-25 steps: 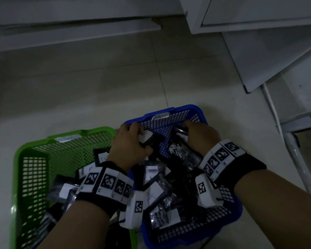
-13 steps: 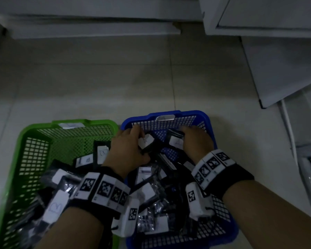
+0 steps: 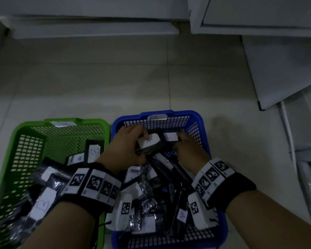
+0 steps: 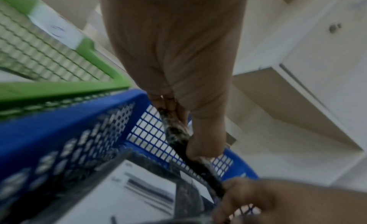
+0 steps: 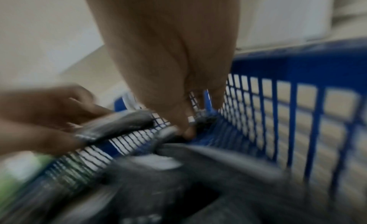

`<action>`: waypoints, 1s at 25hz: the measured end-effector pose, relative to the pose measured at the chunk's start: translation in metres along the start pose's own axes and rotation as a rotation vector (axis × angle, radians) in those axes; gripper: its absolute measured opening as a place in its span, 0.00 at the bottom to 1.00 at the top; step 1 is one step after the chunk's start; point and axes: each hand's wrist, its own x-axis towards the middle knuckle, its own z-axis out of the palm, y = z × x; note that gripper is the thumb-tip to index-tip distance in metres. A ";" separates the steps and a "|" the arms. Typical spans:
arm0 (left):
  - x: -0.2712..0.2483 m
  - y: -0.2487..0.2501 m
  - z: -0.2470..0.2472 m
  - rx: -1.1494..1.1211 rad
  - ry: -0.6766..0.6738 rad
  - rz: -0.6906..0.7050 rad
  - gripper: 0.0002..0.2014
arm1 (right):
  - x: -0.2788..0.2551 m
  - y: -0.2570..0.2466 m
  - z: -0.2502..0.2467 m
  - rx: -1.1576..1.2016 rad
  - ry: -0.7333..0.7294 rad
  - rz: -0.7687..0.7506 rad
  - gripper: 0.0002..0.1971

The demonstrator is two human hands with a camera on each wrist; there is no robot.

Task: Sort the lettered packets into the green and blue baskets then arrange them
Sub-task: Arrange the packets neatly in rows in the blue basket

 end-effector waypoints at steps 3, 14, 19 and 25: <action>0.025 0.006 0.008 -0.014 -0.075 0.057 0.21 | -0.020 -0.010 -0.005 0.040 0.017 0.069 0.16; 0.051 0.020 0.027 0.152 -0.006 -0.040 0.13 | -0.039 -0.009 -0.003 0.083 -0.081 -0.026 0.25; 0.055 0.014 0.024 -0.040 -0.224 -0.334 0.17 | -0.046 -0.007 -0.015 0.154 0.003 -0.021 0.21; 0.058 0.015 0.033 -0.299 -0.125 -0.337 0.16 | -0.050 -0.006 -0.014 0.245 0.160 -0.069 0.20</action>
